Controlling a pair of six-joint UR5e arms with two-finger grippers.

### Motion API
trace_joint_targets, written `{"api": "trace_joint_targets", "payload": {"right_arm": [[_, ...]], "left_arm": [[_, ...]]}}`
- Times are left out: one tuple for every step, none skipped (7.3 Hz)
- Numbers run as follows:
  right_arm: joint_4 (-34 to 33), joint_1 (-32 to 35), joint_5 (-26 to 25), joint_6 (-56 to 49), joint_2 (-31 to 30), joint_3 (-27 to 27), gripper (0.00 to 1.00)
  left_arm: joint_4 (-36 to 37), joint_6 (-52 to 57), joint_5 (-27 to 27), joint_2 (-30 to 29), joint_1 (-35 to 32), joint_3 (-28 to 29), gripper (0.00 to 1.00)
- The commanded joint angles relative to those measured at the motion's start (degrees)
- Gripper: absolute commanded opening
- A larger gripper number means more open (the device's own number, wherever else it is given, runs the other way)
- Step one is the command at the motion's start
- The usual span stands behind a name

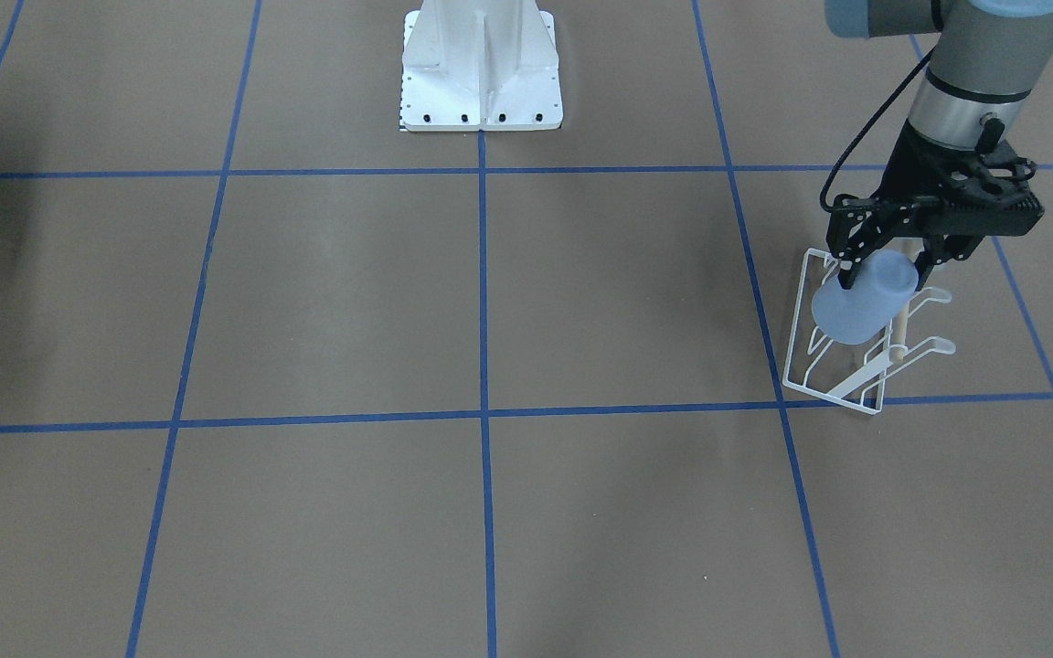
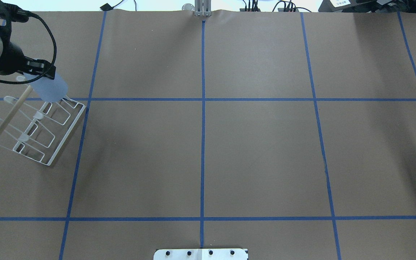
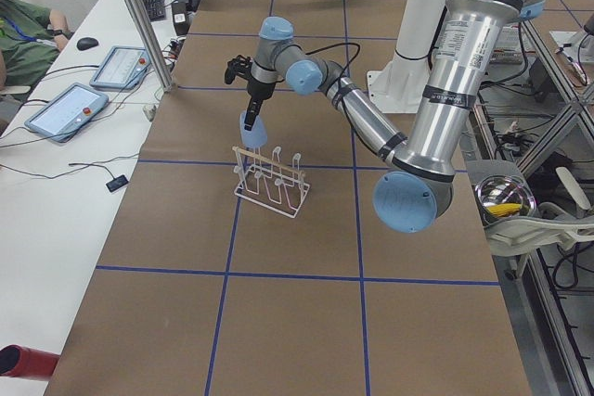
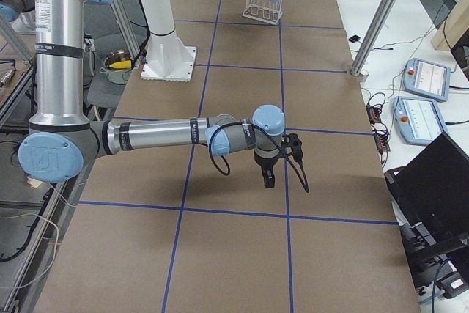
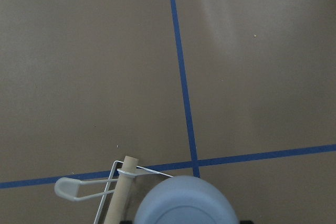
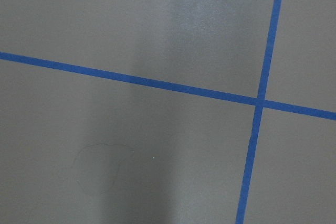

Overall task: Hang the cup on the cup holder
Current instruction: 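Carry the cup with the left gripper and lower it onto a wooden peg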

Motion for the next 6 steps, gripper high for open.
{"api": "trace_joint_targets", "payload": {"right_arm": [[0.0, 0.0, -0.1, 0.0, 0.1, -0.1, 1.0], [0.0, 0.0, -0.1, -0.1, 0.0, 0.1, 1.0], [0.0, 0.0, -0.1, -0.1, -0.2, 0.1, 1.0], [0.0, 0.0, -0.1, -0.1, -0.5, 0.2, 1.0], [-0.1, 0.0, -0.1, -0.2, -0.6, 0.2, 1.0], [-0.1, 0.0, -0.3, -0.2, -0.4, 0.1, 1.0]], "left_arm": [[-0.1, 0.3, -0.1, 0.1, 0.8, 0.9, 0.0], [-0.1, 0.0, -0.4, 0.2, 1.3, 1.5, 0.02], [-0.1, 0.4, -0.1, 0.3, 1.7, 2.3, 0.63], [-0.3, 0.4, 0.4, 2.0, 2.6, 2.4, 0.98], [-2.3, 0.4, 0.8, 3.2, 2.6, 2.5, 0.99], [-2.9, 0.3, 0.8, 3.5, 2.6, 2.2, 0.99]]}}
